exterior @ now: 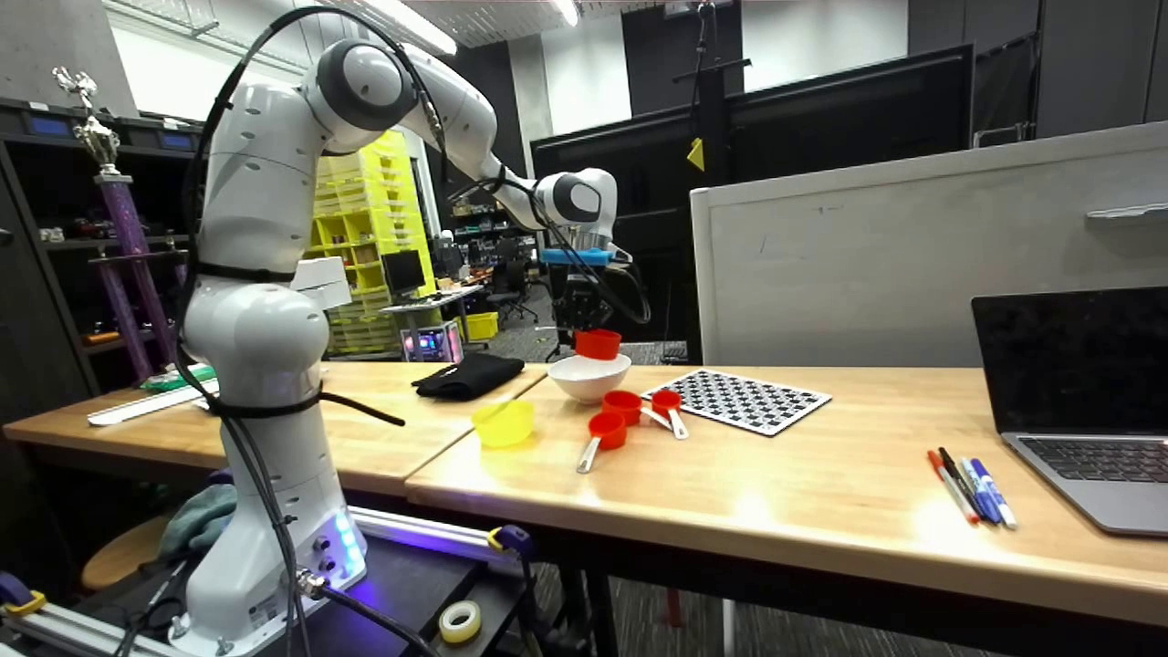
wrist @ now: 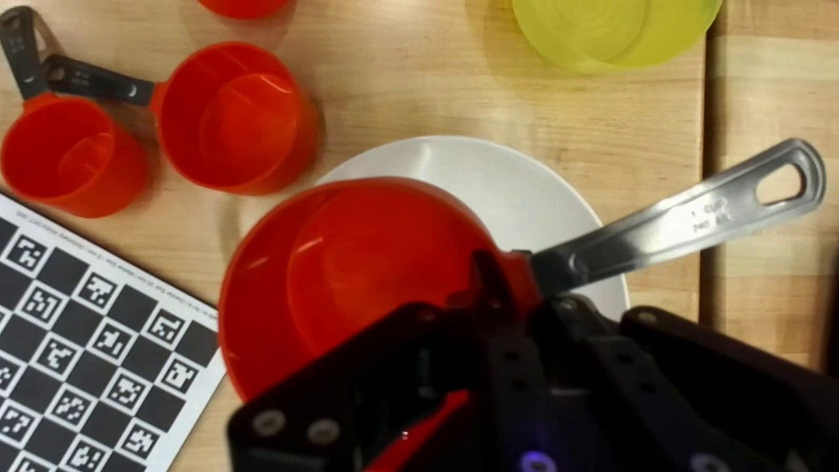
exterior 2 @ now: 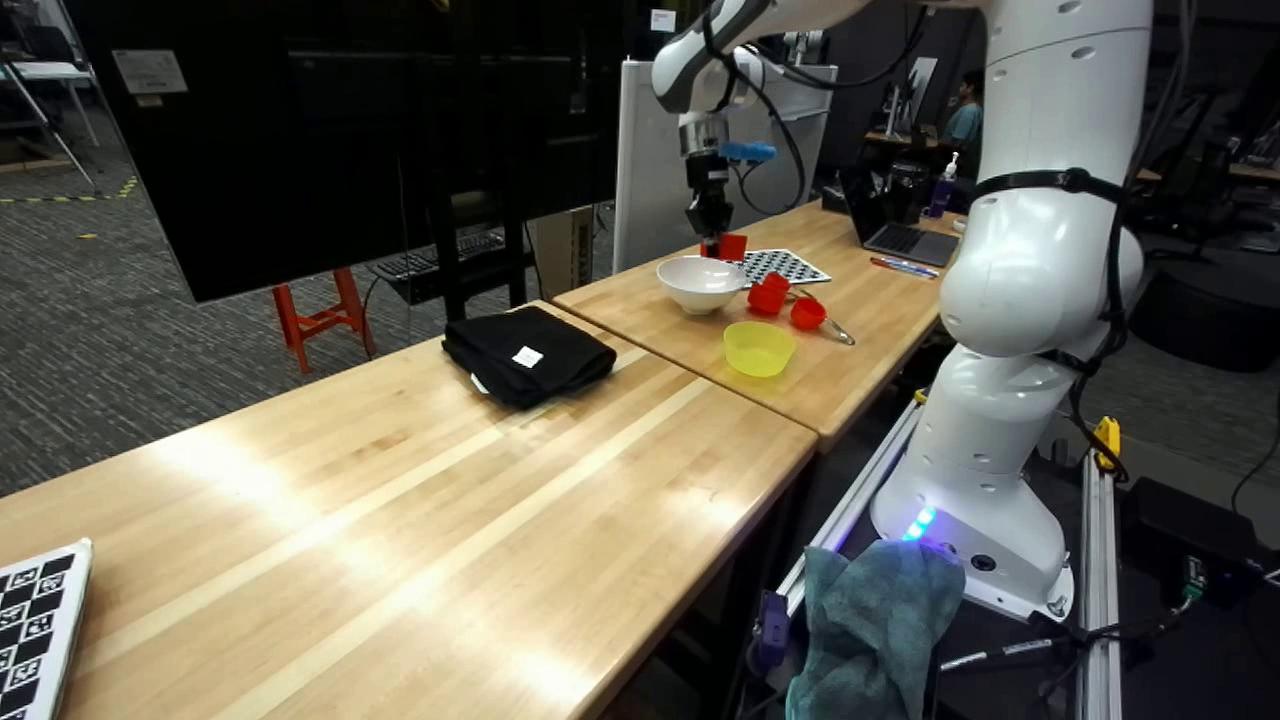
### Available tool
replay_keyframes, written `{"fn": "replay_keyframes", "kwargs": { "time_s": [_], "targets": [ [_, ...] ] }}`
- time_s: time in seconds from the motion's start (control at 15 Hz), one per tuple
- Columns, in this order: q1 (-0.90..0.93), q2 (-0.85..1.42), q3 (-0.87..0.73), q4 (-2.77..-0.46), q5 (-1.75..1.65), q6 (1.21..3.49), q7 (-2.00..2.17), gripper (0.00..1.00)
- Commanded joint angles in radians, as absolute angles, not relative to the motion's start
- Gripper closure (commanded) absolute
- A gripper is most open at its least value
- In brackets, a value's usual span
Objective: Pick up the orange pot on the left and put it in the white bowl
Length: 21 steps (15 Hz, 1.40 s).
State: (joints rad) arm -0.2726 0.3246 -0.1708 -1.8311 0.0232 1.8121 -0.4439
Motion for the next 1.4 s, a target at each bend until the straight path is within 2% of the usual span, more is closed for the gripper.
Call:
{"fn": "replay_keyframes", "kwargs": {
  "time_s": [0.0, 0.4, 1.33],
  "targets": [
    [-0.266, 0.231, -0.163, -1.974, 0.022, 1.884, -0.408, 0.98],
    [-0.26, 0.201, -0.164, -2.048, 0.003, 1.907, -0.414, 0.98],
    [-0.272, 0.271, -0.16, -1.918, 0.0, 1.811, -0.475, 0.98]
  ]
}}
